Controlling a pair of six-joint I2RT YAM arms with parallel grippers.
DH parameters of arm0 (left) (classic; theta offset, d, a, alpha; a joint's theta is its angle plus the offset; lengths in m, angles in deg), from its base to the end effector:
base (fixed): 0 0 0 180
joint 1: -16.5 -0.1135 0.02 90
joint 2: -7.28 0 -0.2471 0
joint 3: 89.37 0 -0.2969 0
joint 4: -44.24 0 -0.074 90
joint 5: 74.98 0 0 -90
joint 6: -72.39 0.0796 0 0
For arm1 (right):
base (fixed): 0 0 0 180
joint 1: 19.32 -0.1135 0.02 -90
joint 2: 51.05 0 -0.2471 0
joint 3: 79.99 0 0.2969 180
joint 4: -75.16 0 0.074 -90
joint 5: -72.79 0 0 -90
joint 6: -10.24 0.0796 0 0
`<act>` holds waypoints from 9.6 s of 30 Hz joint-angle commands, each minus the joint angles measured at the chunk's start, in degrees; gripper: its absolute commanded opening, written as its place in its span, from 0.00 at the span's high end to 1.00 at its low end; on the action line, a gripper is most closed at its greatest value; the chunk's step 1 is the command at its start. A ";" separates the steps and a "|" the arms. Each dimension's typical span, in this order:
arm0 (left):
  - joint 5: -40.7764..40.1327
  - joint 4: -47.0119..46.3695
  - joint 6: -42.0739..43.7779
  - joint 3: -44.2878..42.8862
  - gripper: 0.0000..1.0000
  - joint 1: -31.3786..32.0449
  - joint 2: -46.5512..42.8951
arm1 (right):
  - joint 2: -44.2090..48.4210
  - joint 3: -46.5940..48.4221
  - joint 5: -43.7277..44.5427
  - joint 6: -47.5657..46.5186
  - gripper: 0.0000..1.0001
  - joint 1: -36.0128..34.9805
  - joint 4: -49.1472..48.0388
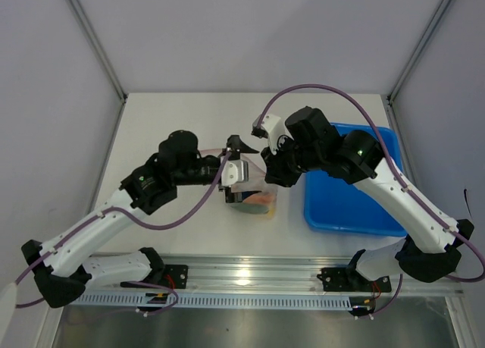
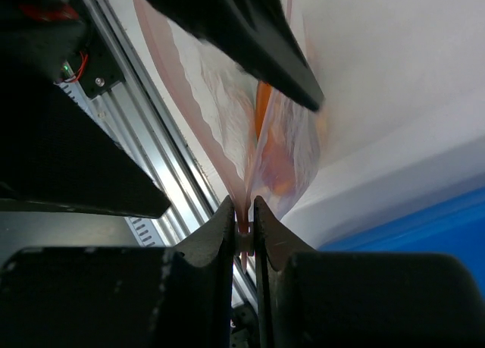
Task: Place the food in the zip-top bag and seal the zipper
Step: Adjust the zipper food storage bag at the center of the board, then zip the zipper food storage bag at the center of the board.
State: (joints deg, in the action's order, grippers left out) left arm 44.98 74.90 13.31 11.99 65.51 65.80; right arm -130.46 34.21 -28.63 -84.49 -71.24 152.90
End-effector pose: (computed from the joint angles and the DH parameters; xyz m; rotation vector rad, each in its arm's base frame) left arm 0.1735 -0.2603 0.4002 1.4123 1.0836 -0.6862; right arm 0.1909 0.2692 0.4222 -1.2252 2.0538 0.6352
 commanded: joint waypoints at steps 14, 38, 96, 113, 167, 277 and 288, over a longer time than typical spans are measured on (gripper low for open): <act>9.86 10.69 7.23 -7.02 0.41 -3.92 7.75 | 2.95 -0.41 0.08 -0.10 1.00 0.07 -1.57; -0.69 10.97 -15.08 -6.58 0.99 -4.28 3.79 | 9.61 -9.37 -3.43 2.27 0.52 5.24 -9.38; 9.68 11.05 -29.60 -7.99 0.99 -7.18 6.52 | 23.96 -45.24 -31.56 15.28 0.96 18.26 -54.48; 8.80 2.45 -32.22 -8.25 0.46 -7.27 6.60 | 23.78 -46.73 -32.26 22.39 1.00 17.56 -59.49; 18.64 13.95 -25.47 -17.31 0.99 -9.29 17.15 | 25.45 -47.35 -27.07 23.01 1.00 17.03 -58.96; 0.80 25.73 -26.87 -11.95 1.00 -9.29 0.80 | -0.30 -17.46 -42.04 3.32 0.74 10.53 -32.15; -8.23 27.66 -28.19 -11.24 0.99 -9.38 -0.25 | 5.94 -22.82 -9.46 14.05 1.00 11.05 -42.45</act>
State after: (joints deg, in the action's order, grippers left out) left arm 40.19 100.76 -14.12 1.61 56.42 66.87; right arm -127.93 11.56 -53.39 -73.52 -61.18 115.29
